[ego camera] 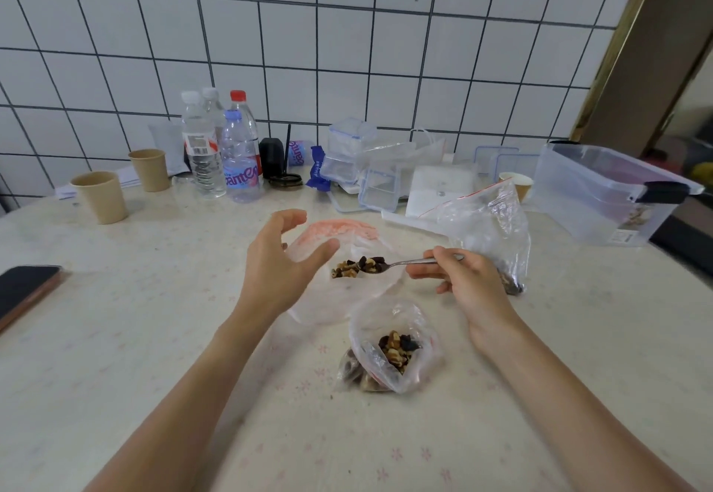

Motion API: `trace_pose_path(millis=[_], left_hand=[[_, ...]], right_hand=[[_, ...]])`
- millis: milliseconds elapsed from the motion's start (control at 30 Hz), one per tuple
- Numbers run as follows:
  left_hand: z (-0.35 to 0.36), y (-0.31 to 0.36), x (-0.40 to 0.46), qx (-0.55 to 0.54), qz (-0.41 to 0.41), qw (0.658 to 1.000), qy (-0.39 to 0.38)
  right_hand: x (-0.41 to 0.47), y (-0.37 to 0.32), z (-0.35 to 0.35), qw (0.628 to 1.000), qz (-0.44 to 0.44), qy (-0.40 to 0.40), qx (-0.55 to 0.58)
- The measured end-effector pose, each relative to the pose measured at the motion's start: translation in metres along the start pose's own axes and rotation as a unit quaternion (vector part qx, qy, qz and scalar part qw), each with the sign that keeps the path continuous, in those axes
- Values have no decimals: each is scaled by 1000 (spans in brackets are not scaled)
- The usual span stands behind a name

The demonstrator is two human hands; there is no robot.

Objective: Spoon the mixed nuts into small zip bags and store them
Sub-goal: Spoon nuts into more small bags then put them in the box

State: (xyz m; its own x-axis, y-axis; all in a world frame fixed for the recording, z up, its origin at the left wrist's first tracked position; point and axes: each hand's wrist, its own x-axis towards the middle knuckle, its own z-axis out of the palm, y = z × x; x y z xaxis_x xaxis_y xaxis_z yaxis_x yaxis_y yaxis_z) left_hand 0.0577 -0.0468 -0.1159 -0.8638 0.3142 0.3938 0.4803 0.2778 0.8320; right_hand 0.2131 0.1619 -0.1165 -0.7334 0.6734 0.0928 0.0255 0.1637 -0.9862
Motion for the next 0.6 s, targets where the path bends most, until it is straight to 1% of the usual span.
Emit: trace_pose_path(millis=[167,267,367,467,533,600], left_hand=[[-6,22,-18,44,119,991,34],[-6,39,-30,71,152,986,3],[-3,46,-45,74,143,983,-84],[0,44,-59,83,94,975,-182],[2,41,-65,95,74,969,-216],[5,40,-68,107,65,968,-219]], right_hand=[[-22,-17,-24,999,-21,0,30],[-39,-26,-41,998,-30,-1,48],[-56,-31,-55,998,-38,-11,50],[-72,-30,-65,997,-34,-23,64],[-82,-27,-67,998,-24,-27,59],[-90,-24,-64,999,-22,-22,26]])
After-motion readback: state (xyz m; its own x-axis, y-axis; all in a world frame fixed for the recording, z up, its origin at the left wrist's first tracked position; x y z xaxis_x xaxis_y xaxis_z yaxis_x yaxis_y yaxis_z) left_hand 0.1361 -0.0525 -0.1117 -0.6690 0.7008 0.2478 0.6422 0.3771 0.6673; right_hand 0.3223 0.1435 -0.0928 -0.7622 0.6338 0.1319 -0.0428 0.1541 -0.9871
